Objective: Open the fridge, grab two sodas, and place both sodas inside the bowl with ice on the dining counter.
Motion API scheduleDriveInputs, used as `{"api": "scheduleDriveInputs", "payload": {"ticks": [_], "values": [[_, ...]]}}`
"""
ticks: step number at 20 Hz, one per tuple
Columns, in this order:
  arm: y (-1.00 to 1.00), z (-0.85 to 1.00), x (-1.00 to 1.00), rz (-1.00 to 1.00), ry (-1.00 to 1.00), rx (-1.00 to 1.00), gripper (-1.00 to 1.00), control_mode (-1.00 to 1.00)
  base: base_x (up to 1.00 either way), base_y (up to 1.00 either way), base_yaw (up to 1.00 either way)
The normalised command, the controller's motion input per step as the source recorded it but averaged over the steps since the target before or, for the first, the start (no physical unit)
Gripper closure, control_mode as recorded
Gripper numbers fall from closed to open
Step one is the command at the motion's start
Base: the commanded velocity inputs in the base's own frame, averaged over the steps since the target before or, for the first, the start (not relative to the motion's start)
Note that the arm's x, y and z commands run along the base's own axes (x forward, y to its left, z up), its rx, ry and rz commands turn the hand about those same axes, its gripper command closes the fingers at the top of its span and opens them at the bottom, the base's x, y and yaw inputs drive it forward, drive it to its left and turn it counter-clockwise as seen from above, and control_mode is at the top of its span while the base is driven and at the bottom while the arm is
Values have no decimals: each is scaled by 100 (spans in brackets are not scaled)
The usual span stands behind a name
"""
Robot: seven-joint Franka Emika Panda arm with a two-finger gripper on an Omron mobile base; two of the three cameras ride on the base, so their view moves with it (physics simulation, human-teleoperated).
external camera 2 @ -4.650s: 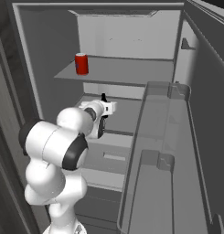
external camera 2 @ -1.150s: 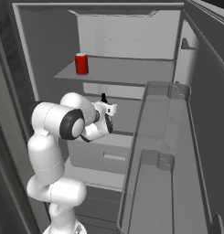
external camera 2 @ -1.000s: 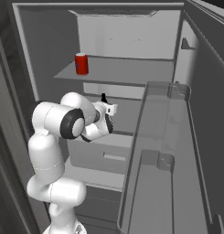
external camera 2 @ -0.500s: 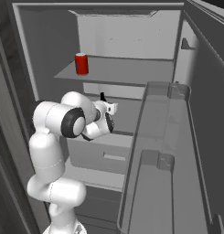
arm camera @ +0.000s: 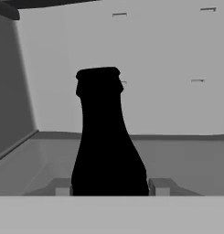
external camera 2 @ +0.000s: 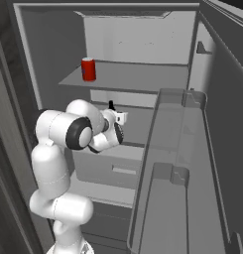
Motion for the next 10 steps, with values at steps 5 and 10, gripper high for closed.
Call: {"api": "scheduleDriveInputs", "payload": {"ticks": [5, 10], "values": [[-9, -12, -63, -2, -9, 1, 100, -100, 0, 0, 0], [-6, 3, -94, 0, -14, 2, 100, -100, 0, 0, 0]]}}
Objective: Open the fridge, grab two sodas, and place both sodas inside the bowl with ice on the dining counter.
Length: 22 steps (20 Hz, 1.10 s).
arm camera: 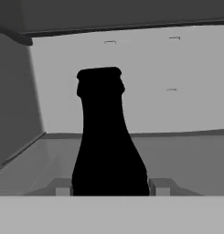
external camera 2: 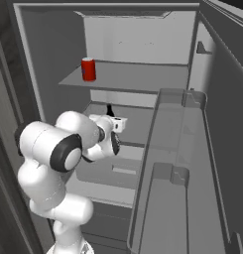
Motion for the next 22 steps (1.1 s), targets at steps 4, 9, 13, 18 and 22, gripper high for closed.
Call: {"api": "scheduleDriveInputs", "payload": {"ticks": [4, 9, 13, 18, 22], "values": [[0, 54, -83, 0, -1, -1, 100, -100, 0, 0, 0], [0, 56, -91, 0, 0, -3, 100, -100, 0, 0, 0], [-1, 73, -96, 0, 0, 0, 100, -100, 0, 0, 0], [-3, 99, -86, -1, 8, 0, 100, -100, 0, 0, 0], [0, 99, -74, -4, 15, 0, 100, -100, 0, 0, 0]]}}
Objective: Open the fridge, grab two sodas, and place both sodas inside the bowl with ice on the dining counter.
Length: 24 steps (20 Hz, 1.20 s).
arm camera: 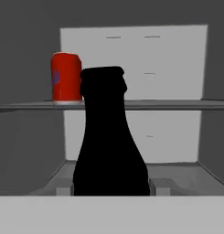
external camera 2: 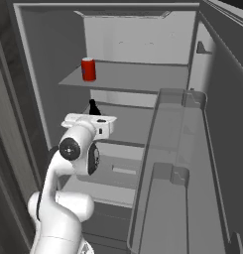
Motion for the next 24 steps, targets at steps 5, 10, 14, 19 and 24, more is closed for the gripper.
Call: {"api": "scheduleDriveInputs", "payload": {"ticks": [5, 10, 14, 19, 24], "values": [[0, 52, -88, -5, 17, -5, 100, -100, 0, 0, 0], [0, 16, -96, -6, 17, -10, 100, -100, 0, 0, 0], [0, -11, -100, -4, 7, -11, 100, -100, 0, 0, 0], [0, -12, -98, -3, 1, -6, 100, -100, 0, 0, 0], [1, 0, -68, 0, -1, 0, 100, -100, 0, 0, 0]]}}
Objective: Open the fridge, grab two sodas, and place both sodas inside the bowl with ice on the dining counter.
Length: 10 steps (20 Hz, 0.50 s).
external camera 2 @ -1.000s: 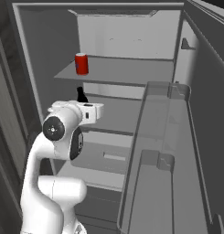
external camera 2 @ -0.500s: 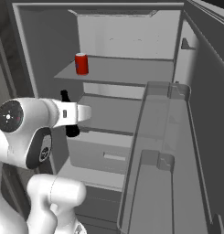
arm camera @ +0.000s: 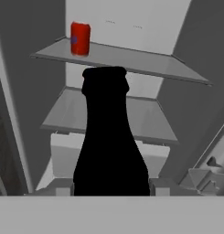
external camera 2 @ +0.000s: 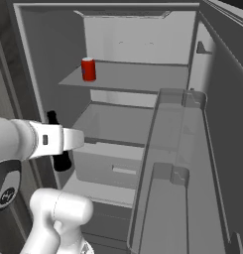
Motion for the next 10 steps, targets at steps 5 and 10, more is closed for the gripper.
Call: {"api": "scheduleDriveInputs", "payload": {"ticks": [5, 10], "values": [[6, 0, -10, 1, 0, -1, 100, -100, 0, 0, 0], [0, 0, -22, 0, -1, 0, 100, -100, 0, 0, 0]]}}
